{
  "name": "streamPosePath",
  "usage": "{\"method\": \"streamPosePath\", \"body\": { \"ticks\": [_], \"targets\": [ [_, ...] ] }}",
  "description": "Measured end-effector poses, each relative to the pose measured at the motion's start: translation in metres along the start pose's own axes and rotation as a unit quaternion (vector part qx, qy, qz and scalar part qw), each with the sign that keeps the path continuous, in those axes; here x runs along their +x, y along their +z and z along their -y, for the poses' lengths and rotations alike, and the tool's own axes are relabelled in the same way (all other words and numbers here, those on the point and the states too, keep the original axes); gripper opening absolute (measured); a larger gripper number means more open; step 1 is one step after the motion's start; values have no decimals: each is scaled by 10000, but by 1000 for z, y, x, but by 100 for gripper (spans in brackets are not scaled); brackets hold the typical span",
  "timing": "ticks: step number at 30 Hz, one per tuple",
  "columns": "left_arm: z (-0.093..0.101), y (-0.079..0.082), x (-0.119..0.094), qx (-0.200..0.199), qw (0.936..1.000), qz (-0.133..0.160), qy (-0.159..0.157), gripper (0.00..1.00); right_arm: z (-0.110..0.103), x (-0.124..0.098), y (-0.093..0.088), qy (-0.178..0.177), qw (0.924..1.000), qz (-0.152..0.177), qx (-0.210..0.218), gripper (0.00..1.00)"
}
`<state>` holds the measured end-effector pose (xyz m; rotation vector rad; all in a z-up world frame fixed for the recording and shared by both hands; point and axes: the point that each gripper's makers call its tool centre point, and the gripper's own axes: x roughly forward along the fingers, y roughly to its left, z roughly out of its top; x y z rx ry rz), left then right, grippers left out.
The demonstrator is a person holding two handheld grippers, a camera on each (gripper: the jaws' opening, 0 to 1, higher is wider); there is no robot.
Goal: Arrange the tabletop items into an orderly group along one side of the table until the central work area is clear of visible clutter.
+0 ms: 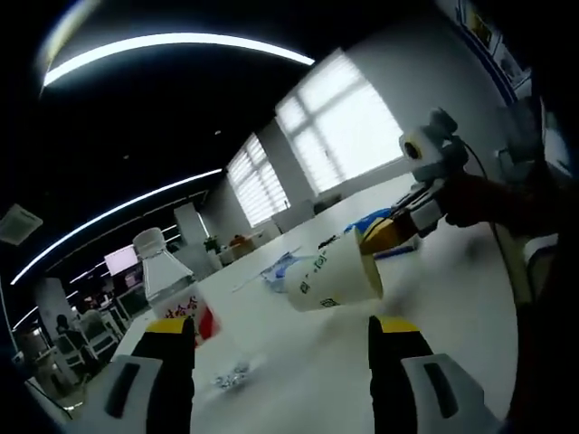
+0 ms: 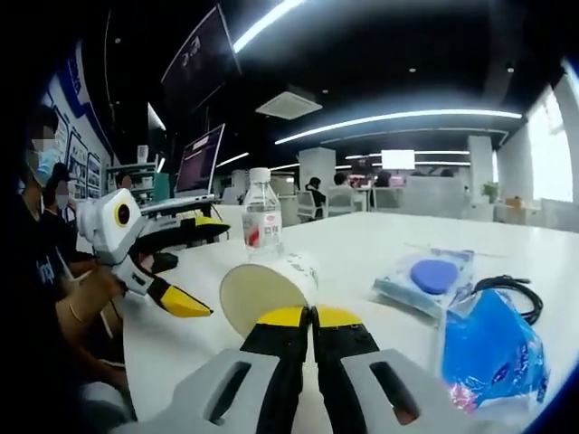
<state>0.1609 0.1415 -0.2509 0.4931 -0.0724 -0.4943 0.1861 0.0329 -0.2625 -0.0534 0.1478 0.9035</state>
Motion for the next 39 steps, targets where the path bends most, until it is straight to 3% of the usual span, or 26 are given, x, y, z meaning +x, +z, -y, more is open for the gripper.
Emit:
{"method": "streamPosePath", "body": {
  "ticks": [7,21,30,34,39],
  "targets": [
    [5,4,3,669,9977,20,102,73,-11,1,6,147,9999,-57,64,0],
    [16,4,7,987,9951,83,-60,75,-23,3,5,306,9992,-249,78,0],
    [25,15,10,1185,9921,361,-184,76,-36,6,6,533,9981,-320,-22,0],
    [32,13,12,1318,9905,296,-271,73,-37,6,4,535,9979,-357,-47,0],
    [39,12,13,1160,9914,356,-480,68,-36,7,3,541,9979,-357,32,0]
  ]
}}
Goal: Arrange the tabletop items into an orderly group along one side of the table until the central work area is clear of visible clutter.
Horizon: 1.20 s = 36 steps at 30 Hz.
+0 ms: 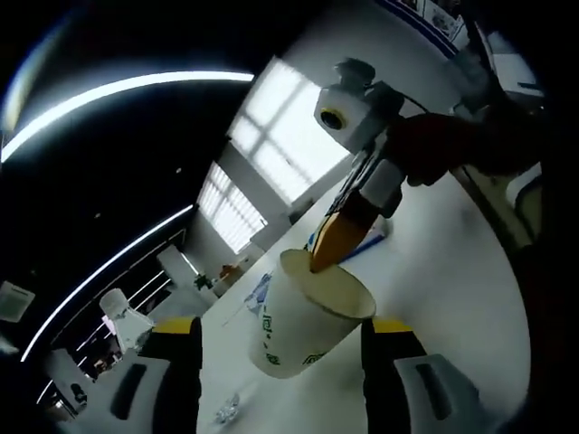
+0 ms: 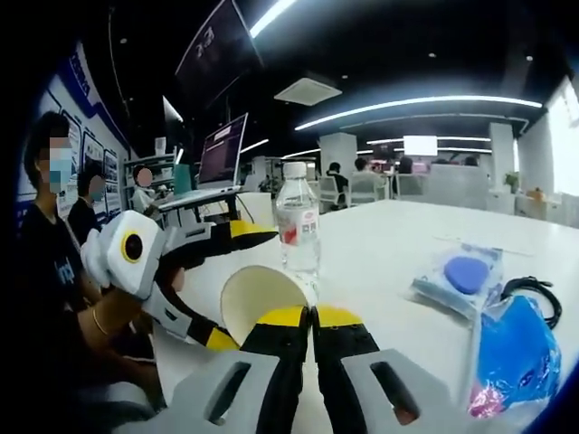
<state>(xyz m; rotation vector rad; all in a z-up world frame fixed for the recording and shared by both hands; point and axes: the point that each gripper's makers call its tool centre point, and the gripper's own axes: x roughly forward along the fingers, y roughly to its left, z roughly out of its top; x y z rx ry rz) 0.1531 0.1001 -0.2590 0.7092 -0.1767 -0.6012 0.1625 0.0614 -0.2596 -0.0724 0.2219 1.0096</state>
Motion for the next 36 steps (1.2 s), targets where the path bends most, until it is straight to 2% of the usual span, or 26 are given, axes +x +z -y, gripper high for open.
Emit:
{"method": "streamPosePath", "body": {
  "ticks": [3,12,15,19,22,32,36],
  "targets": [
    [3,-2,1,-151,9998,-16,-99,63,0,0,1,16,10000,31,22,0],
    [12,-7,4,-431,9985,-55,-322,58,-2,2,1,110,9999,19,-11,0],
    [11,-10,6,-404,9987,-113,-293,57,-2,3,0,105,9999,25,-6,0],
    [15,-10,6,-581,9975,-127,-372,55,-1,3,0,103,9999,36,15,0],
    [17,-12,6,-690,9967,-151,-399,49,-3,2,1,149,9998,79,49,0],
    [21,-14,6,-1036,9932,-192,-491,49,-4,2,1,144,9998,112,-16,0],
    [20,-13,4,-1208,9913,-116,-512,48,-4,1,2,177,9997,183,-27,0]
  ]
}}
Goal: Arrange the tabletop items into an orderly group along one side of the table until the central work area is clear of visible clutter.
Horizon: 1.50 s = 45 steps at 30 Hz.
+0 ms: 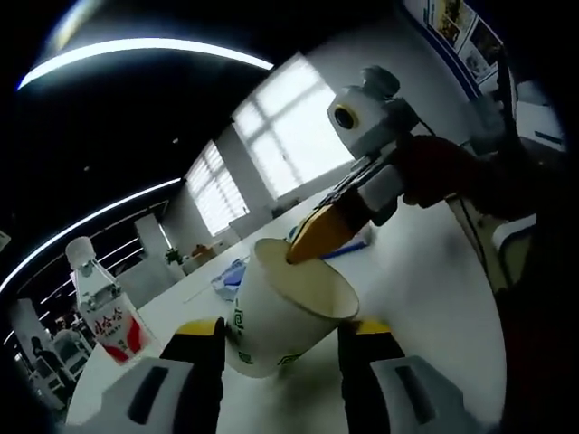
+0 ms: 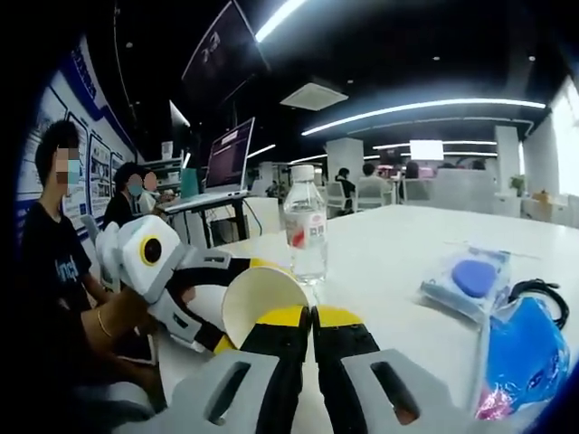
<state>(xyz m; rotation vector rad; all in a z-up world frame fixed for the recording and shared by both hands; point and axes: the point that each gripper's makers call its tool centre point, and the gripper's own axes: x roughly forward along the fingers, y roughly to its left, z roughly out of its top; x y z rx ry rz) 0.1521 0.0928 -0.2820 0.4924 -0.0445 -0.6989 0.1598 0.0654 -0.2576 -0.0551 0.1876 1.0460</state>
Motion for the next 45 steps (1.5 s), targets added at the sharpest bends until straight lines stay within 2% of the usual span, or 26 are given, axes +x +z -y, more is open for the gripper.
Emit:
{"method": "streamPosePath", "body": {
  "ticks": [9,11,13,17,22,27,32,41,45],
  "targets": [
    [-1,1,-2,-368,9993,93,-60,48,-2,0,6,93,9998,168,-65,1],
    [-3,0,-2,-602,9982,61,-41,47,-5,0,11,197,9989,366,-198,3],
    [-5,-2,-2,-684,9976,48,-20,46,-7,-1,14,250,9984,479,-156,5],
    [-8,-6,-2,-717,9974,-32,63,43,-7,-4,20,268,9972,668,-186,8],
    [-8,-6,-2,-875,9962,-24,18,42,-6,-4,18,268,9972,676,-185,12],
    [-10,-7,-3,-1056,9944,-31,51,42,-4,-10,25,244,9955,902,-132,15],
    [-12,-8,-4,-1129,9935,-65,97,41,0,-16,28,155,9947,1006,-140,16],
    [-19,-9,-6,-1654,9860,38,202,40,12,-26,21,-81,9945,1046,-41,16],
    [-21,-10,-6,-1708,9849,32,262,39,16,-29,18,-257,9944,1012,-183,17]
  ]
}}
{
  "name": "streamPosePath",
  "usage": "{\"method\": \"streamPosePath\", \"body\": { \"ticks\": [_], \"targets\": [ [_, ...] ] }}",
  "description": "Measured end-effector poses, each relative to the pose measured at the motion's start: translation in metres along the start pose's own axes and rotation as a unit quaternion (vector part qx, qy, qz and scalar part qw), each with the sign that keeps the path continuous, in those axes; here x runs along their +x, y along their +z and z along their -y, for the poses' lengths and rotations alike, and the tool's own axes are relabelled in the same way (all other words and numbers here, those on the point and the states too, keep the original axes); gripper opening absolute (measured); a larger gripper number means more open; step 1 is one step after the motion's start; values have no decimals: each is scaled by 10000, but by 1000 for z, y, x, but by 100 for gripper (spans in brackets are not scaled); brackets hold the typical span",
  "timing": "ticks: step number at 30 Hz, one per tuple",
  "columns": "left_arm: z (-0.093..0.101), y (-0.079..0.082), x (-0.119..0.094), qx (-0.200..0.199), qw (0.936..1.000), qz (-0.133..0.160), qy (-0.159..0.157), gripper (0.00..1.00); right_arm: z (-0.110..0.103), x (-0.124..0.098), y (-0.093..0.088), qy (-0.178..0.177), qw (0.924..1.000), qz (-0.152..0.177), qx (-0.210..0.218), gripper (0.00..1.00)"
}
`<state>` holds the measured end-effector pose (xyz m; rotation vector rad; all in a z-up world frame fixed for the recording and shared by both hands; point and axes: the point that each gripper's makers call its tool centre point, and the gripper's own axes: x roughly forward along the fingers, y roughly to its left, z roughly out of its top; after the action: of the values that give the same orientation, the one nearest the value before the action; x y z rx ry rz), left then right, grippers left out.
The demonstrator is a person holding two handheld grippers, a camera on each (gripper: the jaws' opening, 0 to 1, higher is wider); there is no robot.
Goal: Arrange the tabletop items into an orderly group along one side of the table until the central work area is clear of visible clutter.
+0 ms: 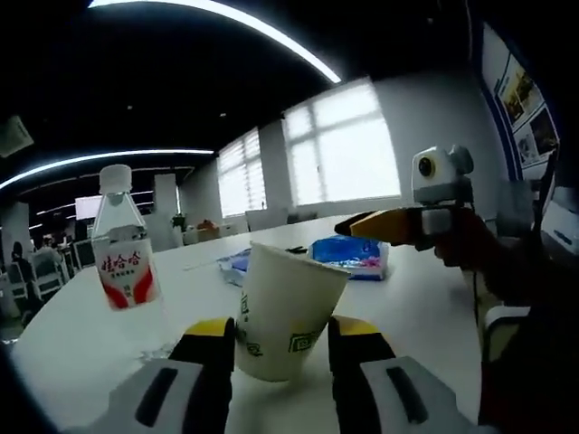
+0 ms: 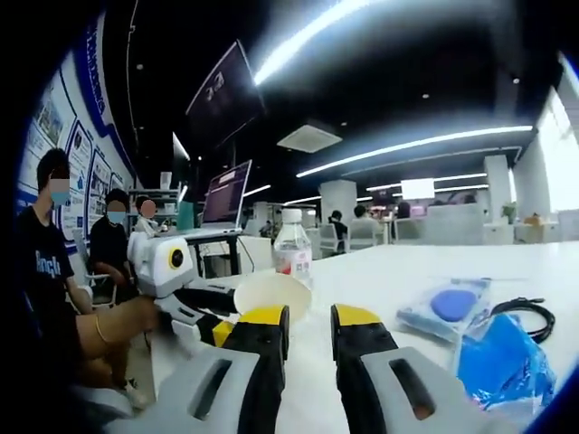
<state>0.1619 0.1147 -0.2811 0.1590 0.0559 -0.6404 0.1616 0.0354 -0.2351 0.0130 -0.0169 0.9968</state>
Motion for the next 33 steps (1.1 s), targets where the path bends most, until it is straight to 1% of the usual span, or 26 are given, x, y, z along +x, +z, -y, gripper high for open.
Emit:
{"method": "streamPosePath", "body": {
  "ticks": [5,10,11,12,13,20,24,28,31,32,33],
  "targets": [
    [-2,-3,0,-154,9999,-32,43,39,-2,-1,-5,47,10000,-60,30,20],
    [-4,-3,0,-418,9991,-34,58,39,0,-4,-9,-14,9999,-113,20,20],
    [-3,-2,-1,-443,9990,10,20,38,1,-4,-9,-21,9999,-106,24,20],
    [-1,2,-1,-562,9983,152,-37,38,1,-5,-9,-37,9999,-96,34,20],
    [-2,4,-1,-726,9971,227,-35,38,2,-5,-9,-48,9999,-94,42,20],
    [-10,9,-1,-1055,9937,367,82,38,5,-10,-11,-144,9999,-70,35,21],
    [-15,14,0,-1261,9902,566,195,38,8,-14,-16,-231,9997,-113,-1,21],
    [-20,17,2,-1390,9876,664,310,38,10,-17,-21,-279,9995,-162,-16,21],
    [-22,16,6,-1363,9880,616,388,38,12,-20,-23,-292,9994,-172,47,21],
    [-23,14,7,-1382,9879,538,450,38,12,-20,-24,-298,9994,-178,44,21],
    [-23,13,8,-1369,9880,529,472,38,13,-21,-24,-308,9994,-173,48,21]
  ]
}}
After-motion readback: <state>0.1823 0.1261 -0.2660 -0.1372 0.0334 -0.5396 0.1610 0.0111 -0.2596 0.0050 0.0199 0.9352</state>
